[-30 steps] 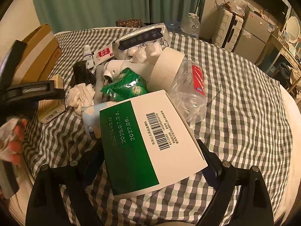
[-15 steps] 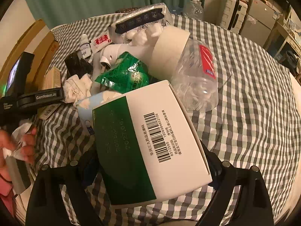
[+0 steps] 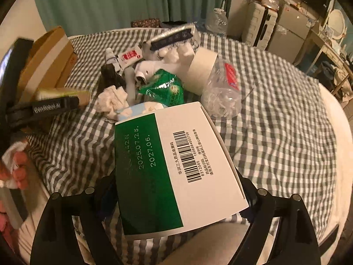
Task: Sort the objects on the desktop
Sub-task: 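Grasp the red-and-white medicine box with the left tool while the right holds the green-and-white box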
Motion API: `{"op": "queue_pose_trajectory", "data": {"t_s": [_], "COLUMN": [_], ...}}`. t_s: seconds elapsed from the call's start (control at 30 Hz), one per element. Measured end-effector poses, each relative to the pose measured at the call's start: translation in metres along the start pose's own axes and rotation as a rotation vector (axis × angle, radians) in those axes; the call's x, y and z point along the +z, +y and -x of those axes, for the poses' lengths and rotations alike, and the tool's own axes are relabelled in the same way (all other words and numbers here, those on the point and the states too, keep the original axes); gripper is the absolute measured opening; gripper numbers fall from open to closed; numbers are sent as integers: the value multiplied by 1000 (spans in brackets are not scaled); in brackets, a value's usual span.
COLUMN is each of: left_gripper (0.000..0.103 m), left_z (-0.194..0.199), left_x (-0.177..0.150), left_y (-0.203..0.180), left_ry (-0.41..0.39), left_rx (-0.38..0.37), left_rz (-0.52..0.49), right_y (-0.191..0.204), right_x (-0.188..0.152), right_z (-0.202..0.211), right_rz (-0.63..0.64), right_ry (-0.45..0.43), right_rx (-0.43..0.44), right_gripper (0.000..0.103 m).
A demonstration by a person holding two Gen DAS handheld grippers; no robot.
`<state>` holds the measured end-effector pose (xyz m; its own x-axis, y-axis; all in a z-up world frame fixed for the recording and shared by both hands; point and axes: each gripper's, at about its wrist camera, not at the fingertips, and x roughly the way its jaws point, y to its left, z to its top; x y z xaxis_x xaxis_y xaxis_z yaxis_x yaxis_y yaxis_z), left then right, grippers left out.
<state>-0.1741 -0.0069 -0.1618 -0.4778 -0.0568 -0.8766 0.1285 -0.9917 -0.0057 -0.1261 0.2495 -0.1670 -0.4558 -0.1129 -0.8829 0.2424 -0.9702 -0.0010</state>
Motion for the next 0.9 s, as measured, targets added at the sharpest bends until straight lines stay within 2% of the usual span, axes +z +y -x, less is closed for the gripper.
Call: {"op": "queue_pose_trajectory", "data": {"t_s": [0.03,0.07,0.27,0.4,0.43,0.5,0.53,0.6,0.77,0.83,0.9], "left_gripper": [43,39,43,43,45,70,74,77,77,68,31], "left_z": [5,9,9,7,2,-5,-6,-6,-17,-21,-31], "left_x": [7,7,0,-19,-22,-26,-28,-28,-16,-11,-7], "left_y": [-7,-7,6,18,20,22,24,27,23,21,20], "left_ry": [-2,-4,43,53,65,88,81,50,21,15,44], "left_rx": [-1,-6,-66,-70,-56,-30,-10,16,14,39,36], "left_rz": [-7,-16,-13,-4,-13,-31,-32,-30,-41,-56,-65], "right_y": [3,4,17,20,21,21,21,22,20,19,16], "right_x": [1,2,4,-1,-3,-5,-7,-7,-9,-10,-10], "right_z": [3,9,29,29,29,27,26,23,11,8,4], "right_rz": [-2,-8,-1,0,-1,0,1,0,-8,-8,-16], "right_ry": [-4,-10,-41,-41,-39,-28,-26,-25,-10,-4,5], "right_rx": [2,8,11,14,15,22,26,36,60,70,78], "right_gripper": [87,87,87,87,87,87,87,87,87,87,87]}}
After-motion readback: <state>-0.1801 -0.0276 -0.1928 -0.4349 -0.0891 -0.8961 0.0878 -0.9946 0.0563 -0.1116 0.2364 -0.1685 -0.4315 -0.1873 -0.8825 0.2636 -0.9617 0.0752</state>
